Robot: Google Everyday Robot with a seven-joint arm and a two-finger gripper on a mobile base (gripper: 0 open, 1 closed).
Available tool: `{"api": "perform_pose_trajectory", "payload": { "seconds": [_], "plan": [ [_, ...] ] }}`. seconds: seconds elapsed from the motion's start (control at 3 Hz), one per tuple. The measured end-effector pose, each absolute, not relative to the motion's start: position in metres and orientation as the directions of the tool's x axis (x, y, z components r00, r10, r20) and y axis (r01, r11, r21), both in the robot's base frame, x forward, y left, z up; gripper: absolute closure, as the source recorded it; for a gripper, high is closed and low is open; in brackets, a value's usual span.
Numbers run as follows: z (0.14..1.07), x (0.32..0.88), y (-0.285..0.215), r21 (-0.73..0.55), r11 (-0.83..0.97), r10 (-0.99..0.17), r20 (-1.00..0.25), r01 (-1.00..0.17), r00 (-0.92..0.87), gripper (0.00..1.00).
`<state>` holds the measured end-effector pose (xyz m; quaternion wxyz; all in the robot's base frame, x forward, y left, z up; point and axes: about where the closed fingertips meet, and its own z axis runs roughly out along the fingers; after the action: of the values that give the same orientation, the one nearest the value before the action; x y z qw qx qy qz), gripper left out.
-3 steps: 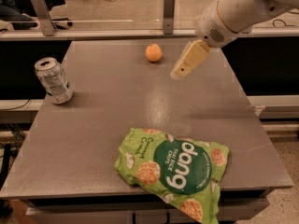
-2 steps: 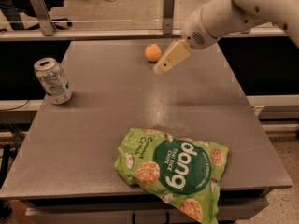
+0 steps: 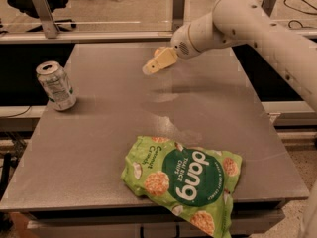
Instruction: Move orange near green rice chip bag
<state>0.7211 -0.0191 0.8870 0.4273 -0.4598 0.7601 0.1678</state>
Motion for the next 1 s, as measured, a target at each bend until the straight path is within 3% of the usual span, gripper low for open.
{"api": "perform_pose_trajectory", "payload": {
  "seconds": [0.33,1.0],
  "plan": [
    [0.871,0.749,-0.013,-0.113,0.561,-0.515,-0.823,-0.82,-0.238,0.0],
    [0.846,0.774,-0.019,-0.089,0.611,-0.476,-0.835,-0.786,-0.275,0.41]
  ]
}}
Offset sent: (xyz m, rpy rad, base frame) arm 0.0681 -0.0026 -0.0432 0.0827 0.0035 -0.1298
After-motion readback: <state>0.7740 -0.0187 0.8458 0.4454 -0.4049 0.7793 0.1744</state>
